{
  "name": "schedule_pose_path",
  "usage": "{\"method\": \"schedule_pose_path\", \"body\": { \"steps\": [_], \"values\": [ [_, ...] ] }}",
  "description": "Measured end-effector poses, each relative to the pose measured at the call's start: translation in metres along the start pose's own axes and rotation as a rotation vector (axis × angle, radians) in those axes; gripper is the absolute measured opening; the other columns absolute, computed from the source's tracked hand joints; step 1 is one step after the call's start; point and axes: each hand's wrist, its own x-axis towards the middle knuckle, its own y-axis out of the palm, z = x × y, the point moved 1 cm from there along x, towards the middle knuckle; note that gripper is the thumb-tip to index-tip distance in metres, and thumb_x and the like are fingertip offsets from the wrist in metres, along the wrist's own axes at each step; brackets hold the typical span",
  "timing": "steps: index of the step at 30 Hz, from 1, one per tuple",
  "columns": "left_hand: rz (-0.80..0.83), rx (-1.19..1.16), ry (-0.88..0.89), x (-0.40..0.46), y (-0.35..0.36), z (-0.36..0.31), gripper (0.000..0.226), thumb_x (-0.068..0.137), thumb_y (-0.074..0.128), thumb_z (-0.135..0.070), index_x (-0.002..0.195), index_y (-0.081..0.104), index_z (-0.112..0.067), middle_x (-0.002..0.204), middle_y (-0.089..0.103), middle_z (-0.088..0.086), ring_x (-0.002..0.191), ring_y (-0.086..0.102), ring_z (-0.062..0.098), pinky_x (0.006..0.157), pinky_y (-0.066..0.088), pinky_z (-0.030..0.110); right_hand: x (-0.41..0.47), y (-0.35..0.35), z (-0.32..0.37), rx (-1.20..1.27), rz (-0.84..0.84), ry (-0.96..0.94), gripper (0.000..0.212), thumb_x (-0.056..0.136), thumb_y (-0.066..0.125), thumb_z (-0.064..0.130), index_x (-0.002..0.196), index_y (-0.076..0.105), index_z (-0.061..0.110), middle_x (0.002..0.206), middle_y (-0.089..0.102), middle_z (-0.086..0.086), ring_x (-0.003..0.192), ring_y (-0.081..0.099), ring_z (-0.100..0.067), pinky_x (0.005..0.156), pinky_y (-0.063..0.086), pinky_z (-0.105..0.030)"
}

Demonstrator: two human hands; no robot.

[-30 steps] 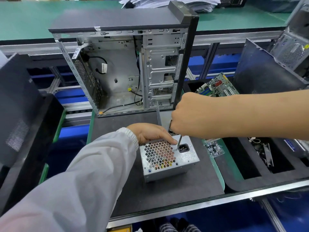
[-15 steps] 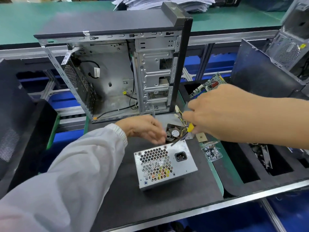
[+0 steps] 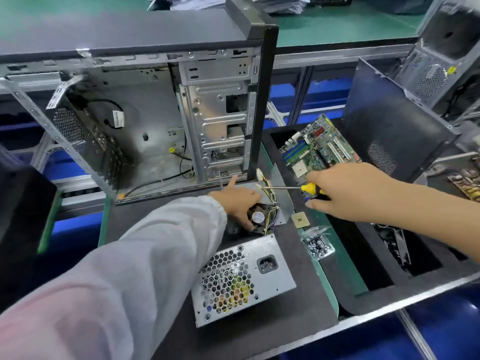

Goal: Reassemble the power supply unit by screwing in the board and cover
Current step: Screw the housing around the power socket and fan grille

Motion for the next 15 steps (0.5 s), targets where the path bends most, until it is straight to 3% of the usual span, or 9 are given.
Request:
{"method": "schedule_pose_path", "body": {
  "steps": [2, 4, 6, 9, 12, 15],
  "values": [
    [0.019, 0.066, 0.017, -0.004, 0.002, -0.003, 0.091, 0.065, 0.066, -0.076, 0.129, 0.047, -0.014, 0.123, 0.057, 0.002, 0.12, 0.053, 0.026, 0.112, -0.002, 0.063, 0.004, 0.007, 0.001, 0.064, -0.032, -0.011, 0.027, 0.092, 0.047, 0.049, 0.093, 0.05, 0.023, 0.065, 0.04, 0.011, 0.072, 0.053, -0.019, 0.048, 0.03, -0.027],
    [-0.006, 0.106, 0.02, -0.011, 0.003, -0.01, 0.082, 0.064, 0.071, -0.07, 0.12, 0.05, -0.014, 0.115, 0.059, 0.001, 0.113, 0.057, 0.025, 0.114, -0.001, 0.061, 0.008, 0.008, 0.003, 0.128, -0.056, 0.011, 0.025, 0.091, 0.051, 0.048, 0.092, 0.056, 0.024, 0.069, 0.047, 0.01, 0.075, 0.055, -0.02, 0.052, 0.035, -0.027],
    [-0.114, 0.114, 0.018, -0.02, 0.002, -0.016, 0.067, 0.066, 0.075, -0.055, 0.113, 0.053, -0.013, 0.111, 0.059, 0.002, 0.11, 0.057, 0.025, 0.115, 0.007, 0.052, 0.012, 0.005, 0.007, 0.207, -0.087, 0.044, 0.025, 0.091, 0.053, 0.048, 0.083, 0.058, 0.025, 0.069, 0.052, 0.008, 0.071, 0.053, -0.019, 0.054, 0.037, -0.028],
    [-0.311, 0.12, 0.027, -0.042, -0.019, -0.016, 0.074, 0.061, 0.077, -0.055, 0.116, 0.055, -0.01, 0.112, 0.053, 0.004, 0.106, 0.051, 0.023, 0.104, 0.026, 0.036, 0.018, -0.002, 0.008, 0.419, -0.21, 0.052, 0.031, 0.093, 0.052, 0.043, 0.065, 0.048, 0.03, 0.06, 0.048, 0.008, 0.058, 0.048, -0.011, 0.048, 0.033, -0.027],
    [-0.467, 0.012, -0.018, -0.085, -0.041, -0.009, 0.085, 0.059, 0.078, -0.055, 0.125, 0.051, -0.007, 0.112, 0.048, 0.004, 0.094, 0.051, 0.019, 0.077, 0.041, 0.027, 0.033, -0.008, 0.007, 0.497, -0.319, -0.015, 0.021, 0.092, 0.052, 0.043, 0.085, 0.064, 0.027, 0.077, 0.053, 0.005, 0.071, 0.053, -0.015, 0.058, 0.042, -0.033],
    [-0.582, -0.088, -0.101, -0.133, -0.053, -0.005, 0.093, 0.061, 0.076, -0.052, 0.135, 0.042, -0.009, 0.115, 0.041, 0.001, 0.084, 0.052, 0.017, 0.061, 0.043, 0.031, 0.059, -0.008, 0.023, 0.604, -0.266, -0.117, 0.034, 0.089, 0.053, 0.047, 0.115, 0.063, 0.027, 0.107, 0.054, 0.001, 0.098, 0.053, -0.017, 0.084, 0.046, -0.04]
  ]
}}
